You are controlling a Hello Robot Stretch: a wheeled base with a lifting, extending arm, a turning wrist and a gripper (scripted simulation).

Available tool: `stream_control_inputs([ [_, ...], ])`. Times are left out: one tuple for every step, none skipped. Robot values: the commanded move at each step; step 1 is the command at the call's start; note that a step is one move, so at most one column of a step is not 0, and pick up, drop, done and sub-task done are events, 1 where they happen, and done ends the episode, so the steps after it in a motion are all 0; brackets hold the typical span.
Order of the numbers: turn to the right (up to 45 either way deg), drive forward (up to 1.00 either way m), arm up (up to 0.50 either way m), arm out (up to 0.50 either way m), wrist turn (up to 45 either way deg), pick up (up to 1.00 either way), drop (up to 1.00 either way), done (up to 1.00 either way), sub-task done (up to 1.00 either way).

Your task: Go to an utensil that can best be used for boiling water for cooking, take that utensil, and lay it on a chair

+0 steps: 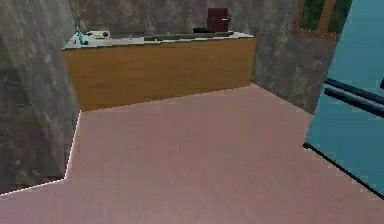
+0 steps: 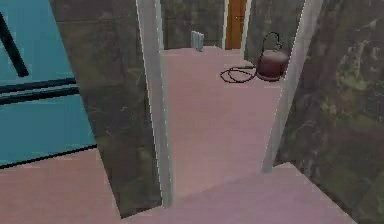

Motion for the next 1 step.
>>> stream_control_inputs([
  [0.0,1.00,0.00,0.00,0.0,0.00,0.00,0.00,0.00],
])
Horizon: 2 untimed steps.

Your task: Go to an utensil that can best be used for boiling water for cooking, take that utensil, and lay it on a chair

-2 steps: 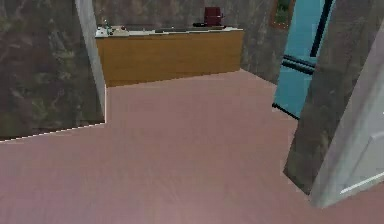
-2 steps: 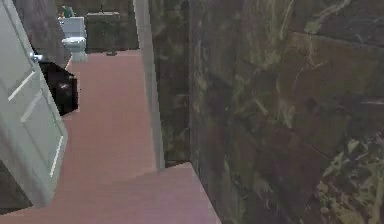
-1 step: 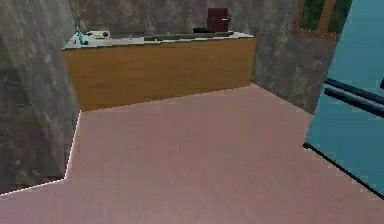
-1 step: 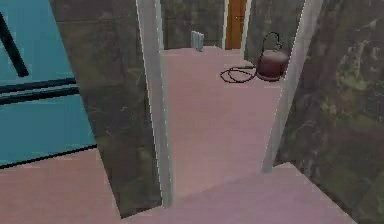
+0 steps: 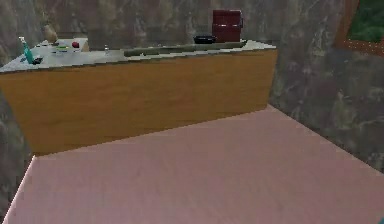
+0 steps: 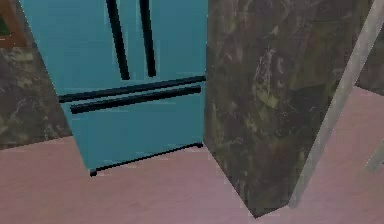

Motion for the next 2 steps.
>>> stream_control_inputs([
  [0.0,1.00,0.00,0.00,0.0,0.00,0.00,0.00,0.00],
  [3.0,0.00,0.00,0.00,0.0,0.00,0.00,0.00,0.00],
])
